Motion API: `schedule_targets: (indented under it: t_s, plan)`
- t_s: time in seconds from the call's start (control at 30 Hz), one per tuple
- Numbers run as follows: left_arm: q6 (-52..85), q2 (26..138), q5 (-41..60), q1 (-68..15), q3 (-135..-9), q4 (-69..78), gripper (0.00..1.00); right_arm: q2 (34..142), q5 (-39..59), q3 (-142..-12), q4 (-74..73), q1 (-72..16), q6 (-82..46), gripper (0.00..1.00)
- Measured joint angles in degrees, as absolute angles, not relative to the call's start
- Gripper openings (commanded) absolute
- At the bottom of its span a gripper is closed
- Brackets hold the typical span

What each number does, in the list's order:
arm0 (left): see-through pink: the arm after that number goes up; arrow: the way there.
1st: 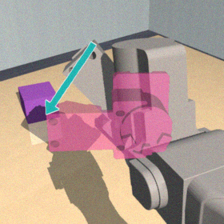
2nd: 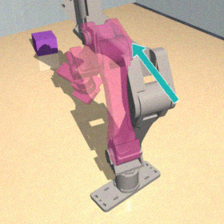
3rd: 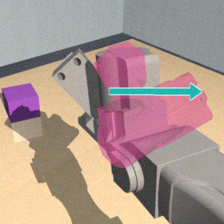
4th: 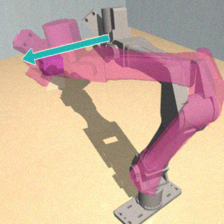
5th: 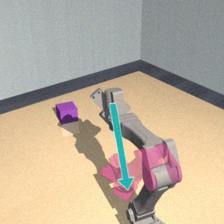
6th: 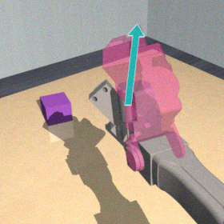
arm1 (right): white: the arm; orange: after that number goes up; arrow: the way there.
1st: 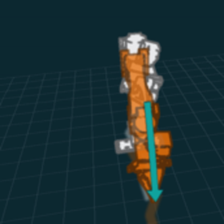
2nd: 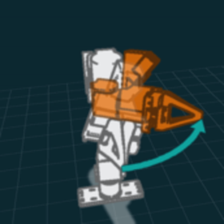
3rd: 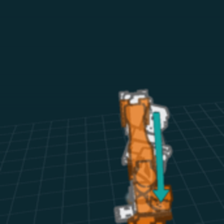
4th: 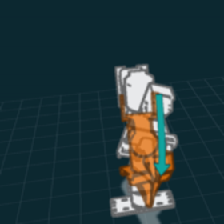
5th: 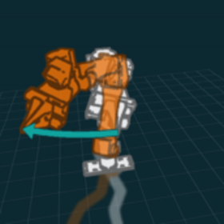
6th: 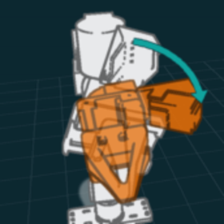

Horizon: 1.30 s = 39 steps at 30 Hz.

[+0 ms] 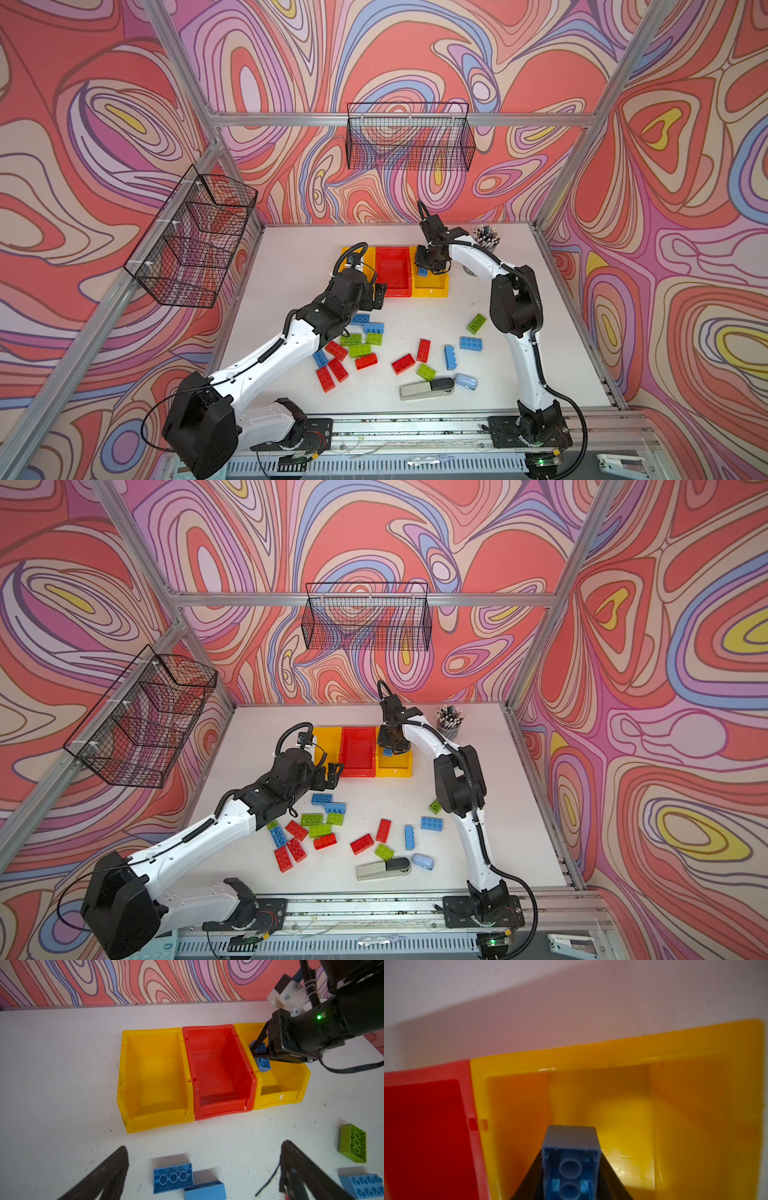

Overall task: Sort the legos into containers by color
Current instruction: 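Carry the blue brick to the yellow bin nearest the pencil cup and release it, then move the right gripper back over a second blue brick near the green brick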

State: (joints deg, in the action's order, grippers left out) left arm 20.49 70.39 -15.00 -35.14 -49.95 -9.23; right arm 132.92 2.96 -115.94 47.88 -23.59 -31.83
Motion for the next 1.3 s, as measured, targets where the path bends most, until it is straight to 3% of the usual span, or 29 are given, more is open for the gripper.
schedule_targets:
  t_s: [0.47, 0.77, 0.93, 1.3]
  plan:
    - [21.08, 70.37, -13.1, -34.81, -49.95, -9.67, 1.0, 128.31, 0.75, -117.58, 51.13, -23.59, -30.37, 0.71]
    - [21.23, 70.48, -8.4, -36.88, -49.95, -7.29, 1.0, 105.03, -2.52, -94.83, 51.77, -23.59, -30.81, 0.77]
    - [21.02, 73.36, -5.87, -41.87, -49.95, -5.54, 1.0, 92.88, -3.64, -76.86, 52.27, -23.59, -32.97, 0.86]
    - [21.71, 77.87, -2.07, -48.03, -49.95, -2.9, 1.0, 77.34, -2.55, -51.77, 51.59, -23.73, -38.76, 0.87]
